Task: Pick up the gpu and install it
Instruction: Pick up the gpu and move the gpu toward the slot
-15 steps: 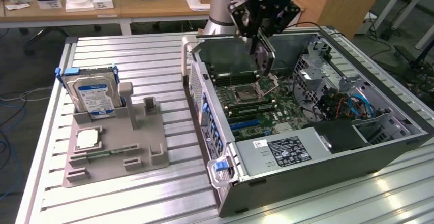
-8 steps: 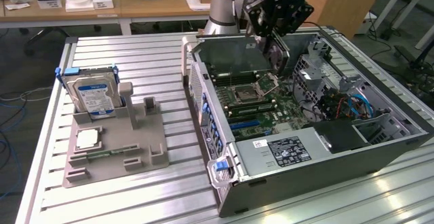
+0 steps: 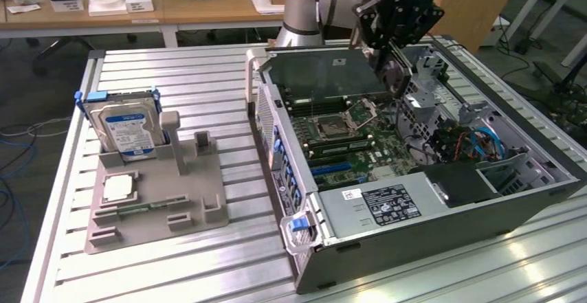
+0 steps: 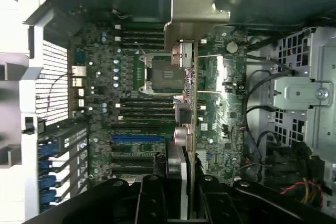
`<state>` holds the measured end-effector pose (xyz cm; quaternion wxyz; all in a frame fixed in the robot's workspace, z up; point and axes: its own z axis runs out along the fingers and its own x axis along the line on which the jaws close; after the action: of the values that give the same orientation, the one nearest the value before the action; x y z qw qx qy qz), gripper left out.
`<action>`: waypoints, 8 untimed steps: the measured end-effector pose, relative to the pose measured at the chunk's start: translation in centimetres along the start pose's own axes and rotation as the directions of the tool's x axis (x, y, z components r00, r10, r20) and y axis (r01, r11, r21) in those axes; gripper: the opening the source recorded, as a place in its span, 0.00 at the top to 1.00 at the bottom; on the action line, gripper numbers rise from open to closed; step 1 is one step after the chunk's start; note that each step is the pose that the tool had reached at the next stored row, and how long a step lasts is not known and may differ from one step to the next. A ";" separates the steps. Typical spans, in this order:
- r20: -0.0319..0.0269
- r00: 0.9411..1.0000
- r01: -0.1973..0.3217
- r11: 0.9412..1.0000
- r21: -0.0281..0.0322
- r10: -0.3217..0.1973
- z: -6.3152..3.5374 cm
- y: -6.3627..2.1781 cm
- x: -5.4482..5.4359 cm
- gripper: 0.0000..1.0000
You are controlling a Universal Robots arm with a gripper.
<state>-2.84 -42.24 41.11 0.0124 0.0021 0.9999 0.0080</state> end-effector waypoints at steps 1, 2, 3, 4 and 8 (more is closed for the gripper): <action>0.000 1.000 0.000 1.000 0.000 0.000 0.03 0.00 -0.4 0.72; 0.000 1.000 0.000 1.000 0.000 0.000 0.06 0.00 -0.8 0.72; 0.000 1.000 0.000 1.000 0.000 0.000 0.09 0.00 -1.0 0.72; 0.000 1.000 0.000 1.000 0.000 0.000 0.09 0.00 -1.2 0.72; 0.000 1.000 0.000 1.000 0.000 0.000 0.09 0.00 -1.2 0.72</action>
<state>-1.67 -42.24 41.05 0.0124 0.0021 0.9999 0.0080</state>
